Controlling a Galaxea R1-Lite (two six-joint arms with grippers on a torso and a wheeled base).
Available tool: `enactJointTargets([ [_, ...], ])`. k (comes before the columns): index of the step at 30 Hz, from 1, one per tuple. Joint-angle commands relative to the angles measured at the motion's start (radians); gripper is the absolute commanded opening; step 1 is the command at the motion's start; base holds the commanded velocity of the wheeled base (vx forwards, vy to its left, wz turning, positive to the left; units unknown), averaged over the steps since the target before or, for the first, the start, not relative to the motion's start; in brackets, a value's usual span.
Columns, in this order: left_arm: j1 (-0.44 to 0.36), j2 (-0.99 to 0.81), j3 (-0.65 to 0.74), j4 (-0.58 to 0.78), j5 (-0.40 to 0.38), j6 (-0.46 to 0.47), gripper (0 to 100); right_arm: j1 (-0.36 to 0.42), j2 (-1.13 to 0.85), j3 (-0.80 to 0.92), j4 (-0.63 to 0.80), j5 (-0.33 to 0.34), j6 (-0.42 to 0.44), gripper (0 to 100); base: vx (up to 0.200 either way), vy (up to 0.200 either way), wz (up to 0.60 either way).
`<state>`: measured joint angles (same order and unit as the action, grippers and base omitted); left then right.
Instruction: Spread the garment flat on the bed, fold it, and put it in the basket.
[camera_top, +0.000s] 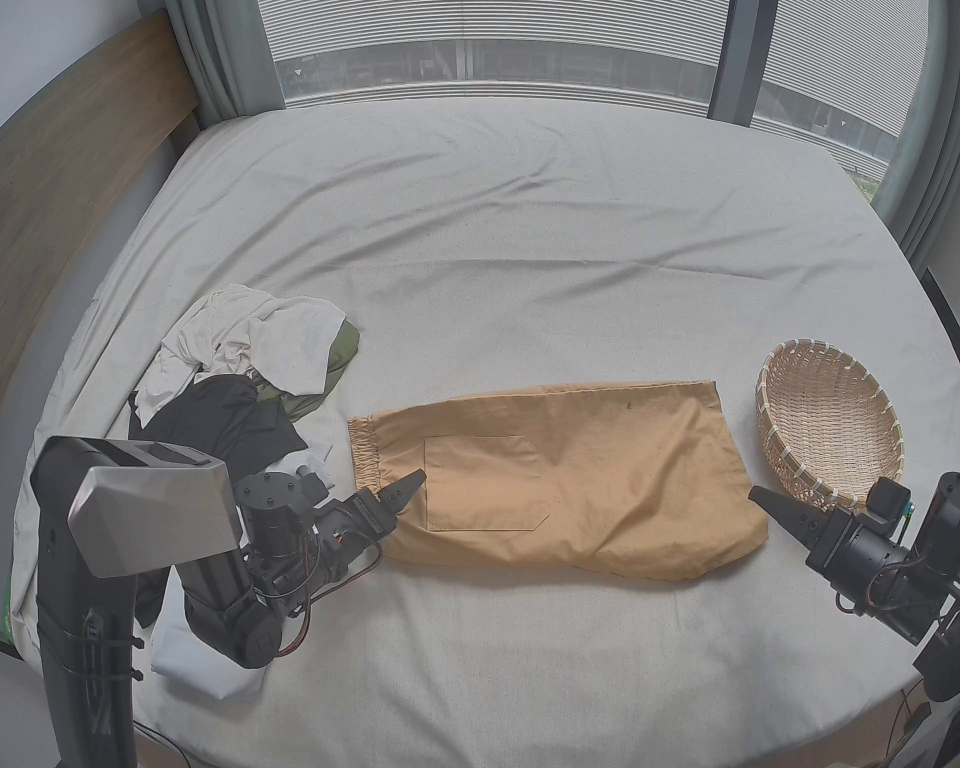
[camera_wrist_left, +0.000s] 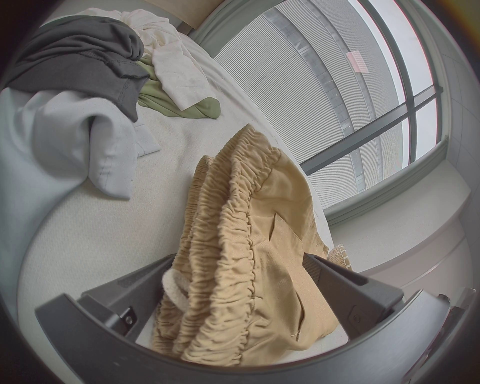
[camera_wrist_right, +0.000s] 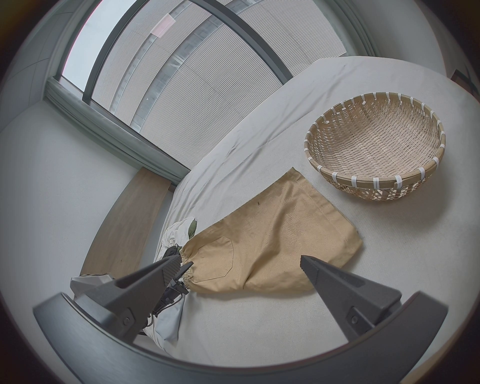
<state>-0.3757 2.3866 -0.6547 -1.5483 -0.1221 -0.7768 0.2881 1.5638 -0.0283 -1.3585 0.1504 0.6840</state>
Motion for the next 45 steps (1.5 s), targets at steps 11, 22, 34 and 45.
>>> enactJointTargets([
  [11,-0.002,0.016,-0.013,-0.001,-0.001,-0.019,0,0.010,0.007,0.018,-0.005,0.000,0.006,100,0.000,0.000,0.00],
  [22,0.008,-0.147,0.142,0.004,-0.017,-0.021,0,0.008,0.058,0.008,-0.011,0.001,0.006,100,0.000,0.000,0.00],
  [34,0.084,-0.356,0.372,0.076,-0.037,-0.009,0,0.006,0.191,0.010,-0.169,0.000,0.006,100,0.000,0.000,0.00],
  [45,0.117,-0.369,0.443,0.065,-0.033,0.034,0,0.037,0.209,-0.012,-0.182,0.000,0.037,100,0.000,0.000,0.00],
])
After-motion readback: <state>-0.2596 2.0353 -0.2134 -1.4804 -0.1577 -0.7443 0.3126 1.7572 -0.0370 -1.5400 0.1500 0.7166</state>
